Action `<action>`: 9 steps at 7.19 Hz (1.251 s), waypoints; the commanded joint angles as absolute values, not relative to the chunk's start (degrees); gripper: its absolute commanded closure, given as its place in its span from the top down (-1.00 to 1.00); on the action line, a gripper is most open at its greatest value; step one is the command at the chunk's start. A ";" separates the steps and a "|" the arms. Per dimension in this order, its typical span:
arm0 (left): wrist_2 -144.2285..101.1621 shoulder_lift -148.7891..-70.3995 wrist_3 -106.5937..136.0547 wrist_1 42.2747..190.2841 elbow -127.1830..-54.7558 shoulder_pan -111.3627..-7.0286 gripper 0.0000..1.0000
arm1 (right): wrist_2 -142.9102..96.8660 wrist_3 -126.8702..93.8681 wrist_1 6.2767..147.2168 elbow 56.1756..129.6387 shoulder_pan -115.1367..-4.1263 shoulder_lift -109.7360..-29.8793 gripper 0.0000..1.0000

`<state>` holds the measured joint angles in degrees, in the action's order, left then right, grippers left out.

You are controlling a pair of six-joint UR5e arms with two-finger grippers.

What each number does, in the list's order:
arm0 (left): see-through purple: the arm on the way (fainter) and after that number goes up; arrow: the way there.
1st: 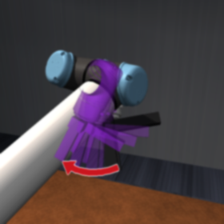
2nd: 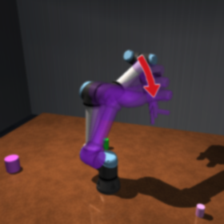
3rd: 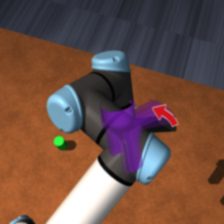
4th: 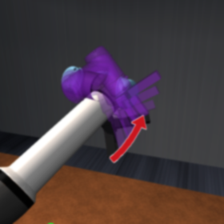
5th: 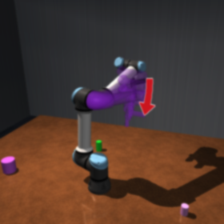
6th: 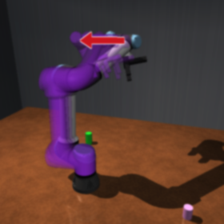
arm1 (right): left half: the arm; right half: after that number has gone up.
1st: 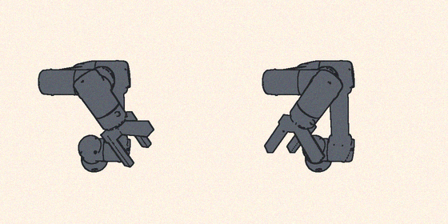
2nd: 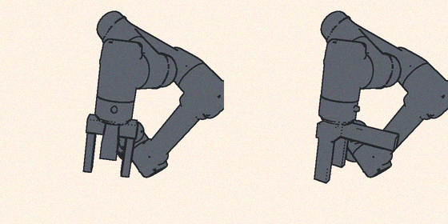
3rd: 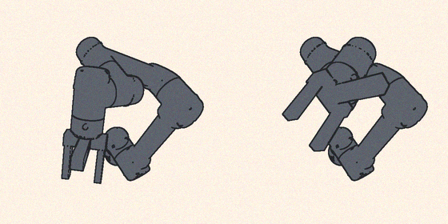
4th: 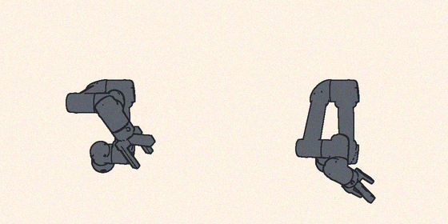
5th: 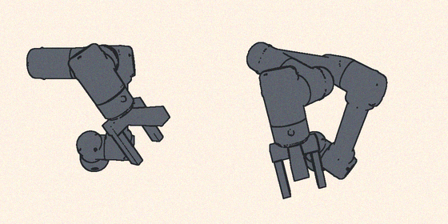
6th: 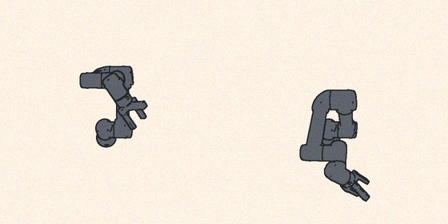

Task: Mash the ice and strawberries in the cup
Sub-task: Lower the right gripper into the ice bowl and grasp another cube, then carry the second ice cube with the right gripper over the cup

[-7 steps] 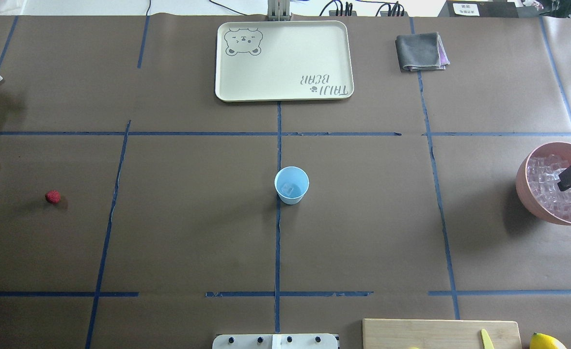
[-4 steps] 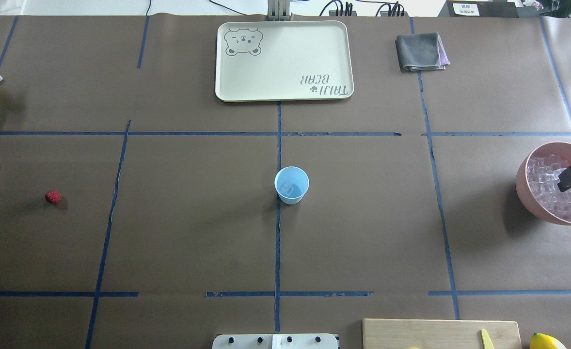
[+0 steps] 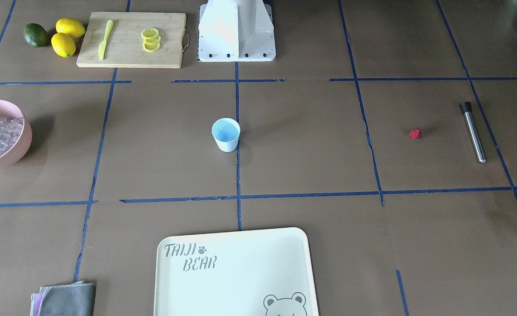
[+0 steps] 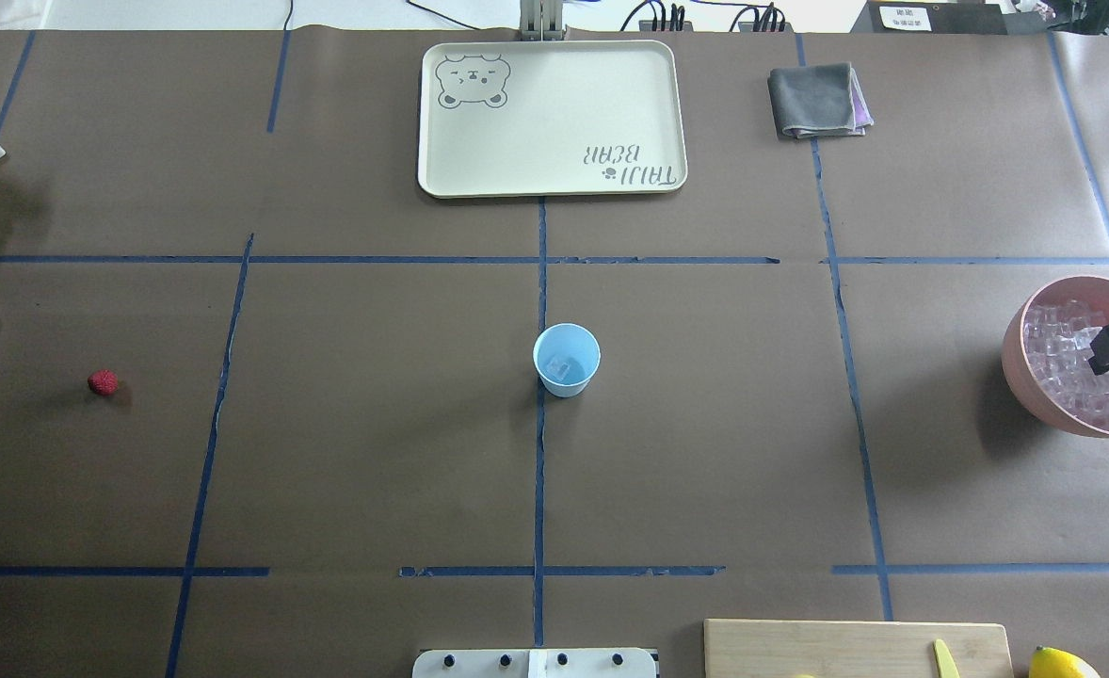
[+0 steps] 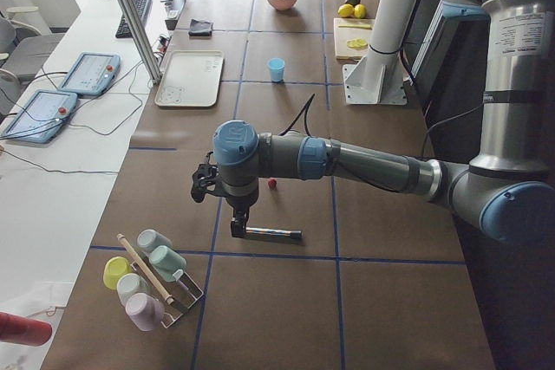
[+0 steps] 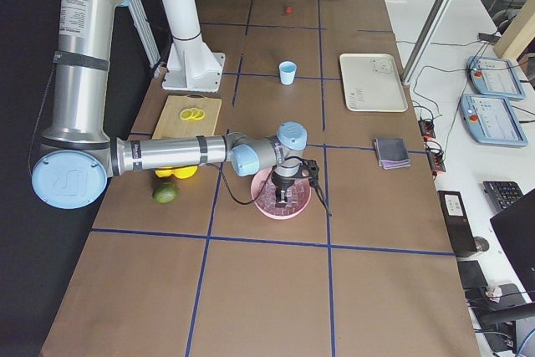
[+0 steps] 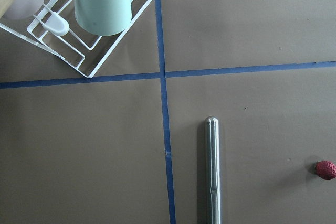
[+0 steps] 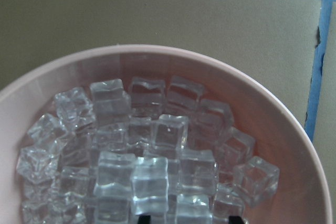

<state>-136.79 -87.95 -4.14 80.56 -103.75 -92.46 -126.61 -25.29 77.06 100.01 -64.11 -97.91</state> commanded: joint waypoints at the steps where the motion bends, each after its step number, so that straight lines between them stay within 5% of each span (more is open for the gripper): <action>1: -136.76 -87.89 -4.13 80.51 -103.80 -92.37 1.00 | -126.65 -24.88 76.99 100.63 -64.68 -97.91 -0.89; 3: -136.84 -87.89 -4.13 80.42 -103.89 -92.37 1.00 | -127.00 -24.35 77.17 102.64 -67.48 -98.78 -1.00; 5: -136.85 -87.28 -3.00 80.42 -104.67 -92.46 1.00 | -127.44 -24.34 81.27 112.45 -69.08 -102.64 -1.00; 9: -136.85 -86.84 -2.55 80.42 -104.68 -92.37 1.00 | -129.11 -32.73 95.51 115.66 -61.13 -82.59 -1.00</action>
